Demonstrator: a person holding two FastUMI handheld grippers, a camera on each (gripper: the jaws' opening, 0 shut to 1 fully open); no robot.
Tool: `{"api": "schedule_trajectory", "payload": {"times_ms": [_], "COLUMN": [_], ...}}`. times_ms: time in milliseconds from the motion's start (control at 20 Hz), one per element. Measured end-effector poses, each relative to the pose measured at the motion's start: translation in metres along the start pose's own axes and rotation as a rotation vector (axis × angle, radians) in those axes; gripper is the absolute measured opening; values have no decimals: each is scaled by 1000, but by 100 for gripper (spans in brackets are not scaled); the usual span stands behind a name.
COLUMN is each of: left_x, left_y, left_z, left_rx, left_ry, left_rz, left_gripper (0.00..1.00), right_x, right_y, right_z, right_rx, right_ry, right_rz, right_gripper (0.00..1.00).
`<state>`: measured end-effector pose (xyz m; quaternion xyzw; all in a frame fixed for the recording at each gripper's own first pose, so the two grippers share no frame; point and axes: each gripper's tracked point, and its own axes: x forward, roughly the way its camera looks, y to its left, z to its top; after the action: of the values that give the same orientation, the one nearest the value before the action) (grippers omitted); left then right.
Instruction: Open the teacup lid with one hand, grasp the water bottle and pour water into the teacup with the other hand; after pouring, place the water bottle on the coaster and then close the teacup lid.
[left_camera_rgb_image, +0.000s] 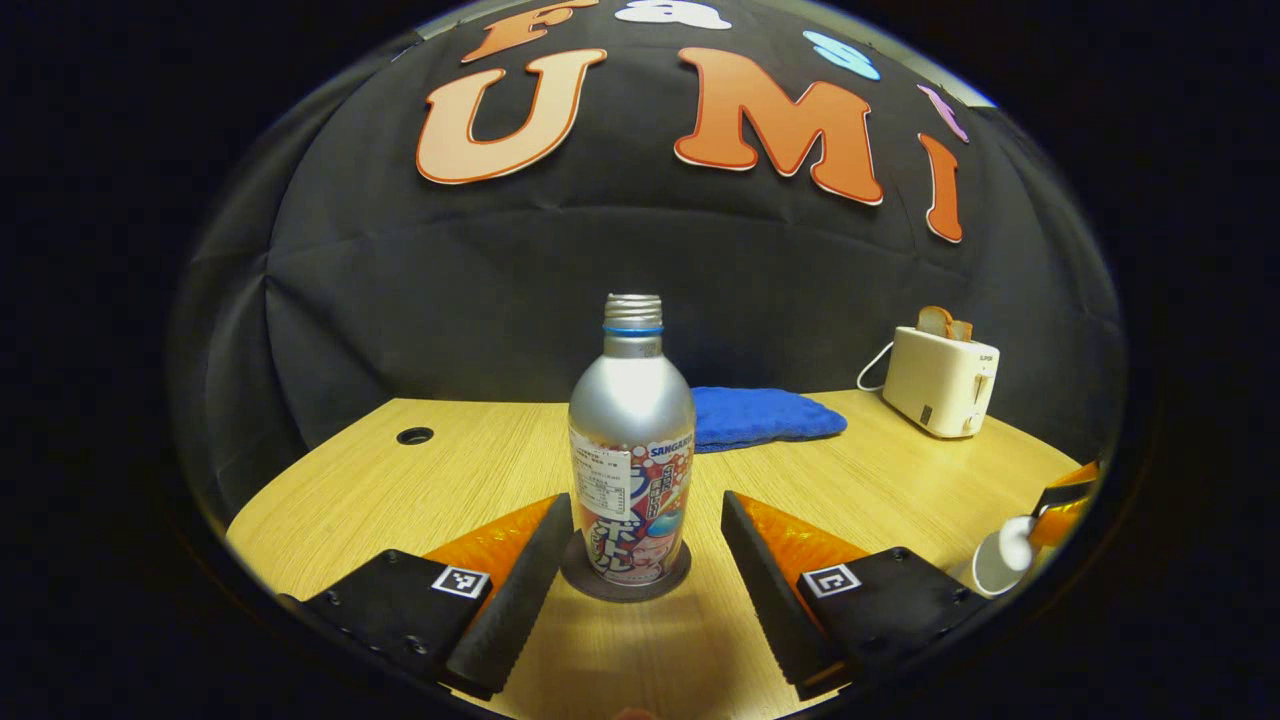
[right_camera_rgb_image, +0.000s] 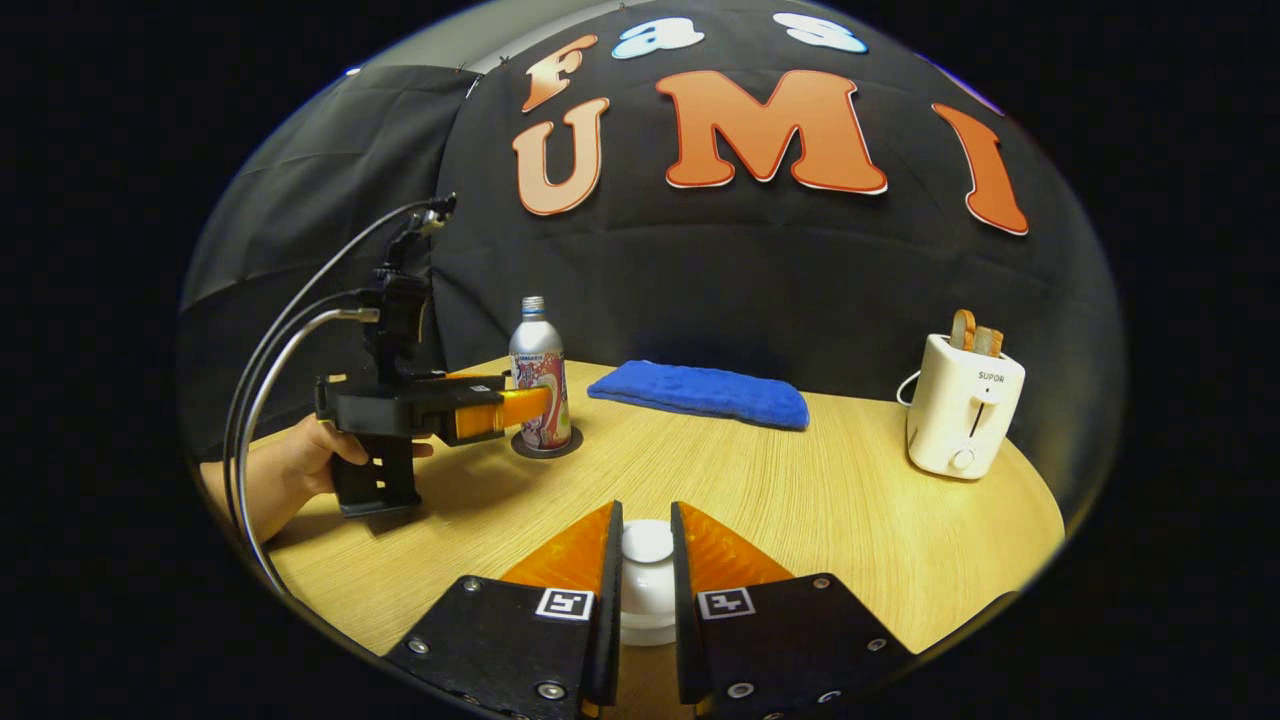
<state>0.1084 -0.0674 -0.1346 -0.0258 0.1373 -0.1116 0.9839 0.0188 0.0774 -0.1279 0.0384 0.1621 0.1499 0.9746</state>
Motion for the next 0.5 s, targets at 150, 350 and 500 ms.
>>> {"api": "schedule_trajectory", "payload": {"times_ms": [150, 350, 500], "left_x": [-12, -27, -38], "left_y": [-10, -23, -33], "left_z": [6, 18, 27], "left_rx": [11, 38, 55], "left_ry": [-24, -70, -105], "left_rz": [-14, -20, -28], "left_gripper": [98, 98, 98], "right_x": [4, 5, 3], "right_y": [3, 5, 2], "right_z": [-11, -12, -7], "right_rx": [7, -8, -30], "right_ry": [26, 21, 6], "right_rz": [6, 5, -18], "right_gripper": [24, 24, 30]}}
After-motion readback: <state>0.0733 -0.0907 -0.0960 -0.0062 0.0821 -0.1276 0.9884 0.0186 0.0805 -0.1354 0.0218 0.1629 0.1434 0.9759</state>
